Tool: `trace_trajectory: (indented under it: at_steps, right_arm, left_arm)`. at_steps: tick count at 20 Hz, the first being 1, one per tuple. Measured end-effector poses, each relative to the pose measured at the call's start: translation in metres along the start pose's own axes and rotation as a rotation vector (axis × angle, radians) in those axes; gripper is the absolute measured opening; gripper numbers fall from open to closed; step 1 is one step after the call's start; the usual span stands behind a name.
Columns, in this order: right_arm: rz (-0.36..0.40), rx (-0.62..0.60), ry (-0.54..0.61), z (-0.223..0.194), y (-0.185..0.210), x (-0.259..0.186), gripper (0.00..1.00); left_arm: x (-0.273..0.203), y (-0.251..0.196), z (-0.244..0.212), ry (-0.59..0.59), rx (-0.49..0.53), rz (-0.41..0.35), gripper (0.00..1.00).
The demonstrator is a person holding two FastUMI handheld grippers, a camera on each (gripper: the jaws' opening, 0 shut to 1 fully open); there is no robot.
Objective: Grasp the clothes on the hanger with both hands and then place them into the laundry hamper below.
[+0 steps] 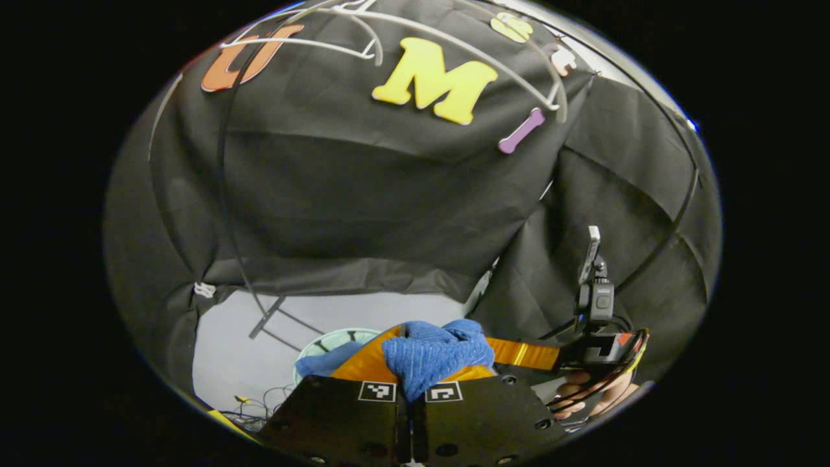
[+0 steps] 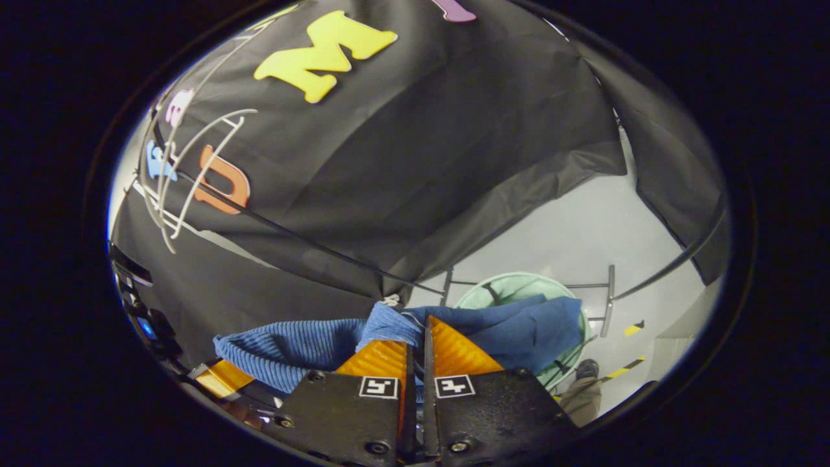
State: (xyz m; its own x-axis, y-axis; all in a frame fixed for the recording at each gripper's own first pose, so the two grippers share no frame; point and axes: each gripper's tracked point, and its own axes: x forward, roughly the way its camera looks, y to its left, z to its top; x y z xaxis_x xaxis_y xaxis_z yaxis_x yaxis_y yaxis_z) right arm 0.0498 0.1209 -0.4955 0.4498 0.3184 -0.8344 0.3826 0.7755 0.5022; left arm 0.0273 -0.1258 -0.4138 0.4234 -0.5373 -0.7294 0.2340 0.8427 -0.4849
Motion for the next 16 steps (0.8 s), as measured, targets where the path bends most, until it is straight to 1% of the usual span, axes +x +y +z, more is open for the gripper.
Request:
trace_trajectory:
  at_steps: [2, 5, 8, 9, 11, 13, 14, 15, 16]
  right_arm:
    - [-0.041, -0.004, 0.036, -0.009, -0.017, 0.014, 0.08]
    - [-0.116, -0.037, 0.097, -0.024, -0.037, 0.036, 0.07]
    - [-0.195, -0.125, 0.136, -0.033, -0.052, 0.051, 0.08]
    - [-0.219, -0.155, 0.144, -0.034, -0.051, 0.047, 0.08]
    - [-0.265, -0.216, 0.162, -0.036, -0.057, 0.048, 0.09]
    - [-0.306, -0.254, 0.197, -0.042, -0.072, 0.057, 0.10]
    - [-0.327, -0.263, 0.223, -0.046, -0.079, 0.060, 0.11]
    - [-0.340, -0.270, 0.249, -0.050, -0.081, 0.058, 0.11]
    - [-0.347, -0.279, 0.266, -0.053, -0.083, 0.058, 0.12]
  left_arm:
    - [0.007, 0.015, -0.011, 0.043, 0.001, 0.055, 0.03]
    - [0.031, 0.037, -0.044, 0.128, -0.012, 0.119, 0.03]
    - [0.047, 0.047, -0.066, 0.187, -0.019, 0.149, 0.03]
    - [0.048, 0.046, -0.073, 0.207, -0.017, 0.162, 0.03]
    - [0.050, 0.050, -0.082, 0.243, -0.017, 0.192, 0.02]
    - [0.054, 0.057, -0.094, 0.291, -0.019, 0.231, 0.03]
    - [0.054, 0.060, -0.100, 0.325, -0.027, 0.253, 0.10]
    - [0.051, 0.060, -0.107, 0.368, -0.039, 0.267, 0.06]
    - [0.053, 0.061, -0.117, 0.414, -0.054, 0.279, 0.11]
